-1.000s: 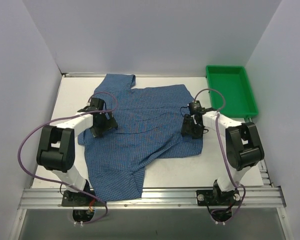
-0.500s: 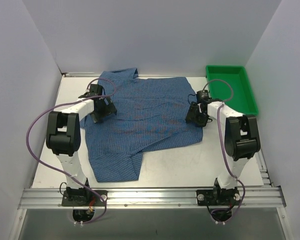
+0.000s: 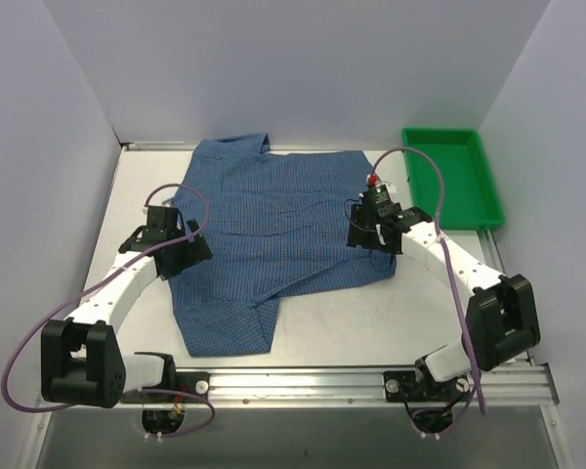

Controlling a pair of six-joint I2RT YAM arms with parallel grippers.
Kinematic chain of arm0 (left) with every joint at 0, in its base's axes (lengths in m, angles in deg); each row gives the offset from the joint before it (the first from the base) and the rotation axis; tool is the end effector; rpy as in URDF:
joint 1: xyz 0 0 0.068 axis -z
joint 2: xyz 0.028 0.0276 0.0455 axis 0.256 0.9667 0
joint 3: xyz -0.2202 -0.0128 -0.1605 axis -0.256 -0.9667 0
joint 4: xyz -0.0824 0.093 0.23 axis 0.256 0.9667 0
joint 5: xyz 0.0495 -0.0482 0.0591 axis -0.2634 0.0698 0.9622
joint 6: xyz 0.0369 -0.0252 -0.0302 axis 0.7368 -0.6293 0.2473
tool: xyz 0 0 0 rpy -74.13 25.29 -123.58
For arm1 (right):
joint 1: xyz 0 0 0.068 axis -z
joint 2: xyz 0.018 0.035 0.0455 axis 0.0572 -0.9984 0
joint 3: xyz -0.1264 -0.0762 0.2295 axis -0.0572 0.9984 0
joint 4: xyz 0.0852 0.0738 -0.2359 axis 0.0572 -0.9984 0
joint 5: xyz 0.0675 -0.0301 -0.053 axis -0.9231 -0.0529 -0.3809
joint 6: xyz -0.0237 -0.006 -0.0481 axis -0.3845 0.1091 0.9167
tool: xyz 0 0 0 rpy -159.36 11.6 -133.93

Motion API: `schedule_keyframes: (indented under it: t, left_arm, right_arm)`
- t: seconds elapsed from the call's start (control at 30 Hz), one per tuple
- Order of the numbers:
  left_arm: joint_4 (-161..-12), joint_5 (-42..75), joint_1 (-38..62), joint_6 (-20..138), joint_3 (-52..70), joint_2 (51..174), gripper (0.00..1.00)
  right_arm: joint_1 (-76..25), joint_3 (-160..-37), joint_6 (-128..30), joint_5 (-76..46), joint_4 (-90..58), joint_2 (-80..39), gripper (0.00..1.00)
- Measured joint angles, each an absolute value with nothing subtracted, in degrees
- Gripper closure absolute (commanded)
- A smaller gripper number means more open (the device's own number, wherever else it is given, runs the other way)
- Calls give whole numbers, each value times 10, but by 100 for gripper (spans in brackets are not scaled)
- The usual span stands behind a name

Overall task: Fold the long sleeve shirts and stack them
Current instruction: Fold the shirt

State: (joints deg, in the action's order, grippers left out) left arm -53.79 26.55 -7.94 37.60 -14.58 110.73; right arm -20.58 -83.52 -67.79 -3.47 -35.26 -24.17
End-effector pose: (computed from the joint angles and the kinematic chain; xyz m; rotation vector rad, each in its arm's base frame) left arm 0.2515 -0.0293 0.2272 -0.5901 2.4904 -0.2331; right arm 0.2962 0.1282 0.2574 0.0720 2.3533 0.3476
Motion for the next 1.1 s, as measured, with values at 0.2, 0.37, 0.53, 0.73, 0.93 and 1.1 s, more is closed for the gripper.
schedule_keyframes:
  t: [0.2, 0.37, 0.53, 0.73, 0.93, 1.1]
  left_arm:
    - [-496, 268, -80, 371, -243, 1043, 3]
    - [-487, 282, -80, 349, -260, 1008, 2]
    - [-484, 291, -81, 333, -266, 1005, 3]
    - [-484, 292, -81, 329, -266, 1005, 3]
    - [-484, 291, -81, 326, -266, 1007, 2]
    - [-485, 288, -81, 324, -266, 1008, 3]
  right_arm:
    - [-230, -835, -700, 13, -383, -270, 42]
    - [-253, -866, -719, 42, -403, -336, 41]
    - [-264, -895, -741, 54, -407, -384, 41]
    - [-265, -927, -759, 59, -410, -429, 41]
    - [-273, -941, -771, 69, -425, -462, 41]
    - [-282, -948, -775, 82, -441, -482, 43]
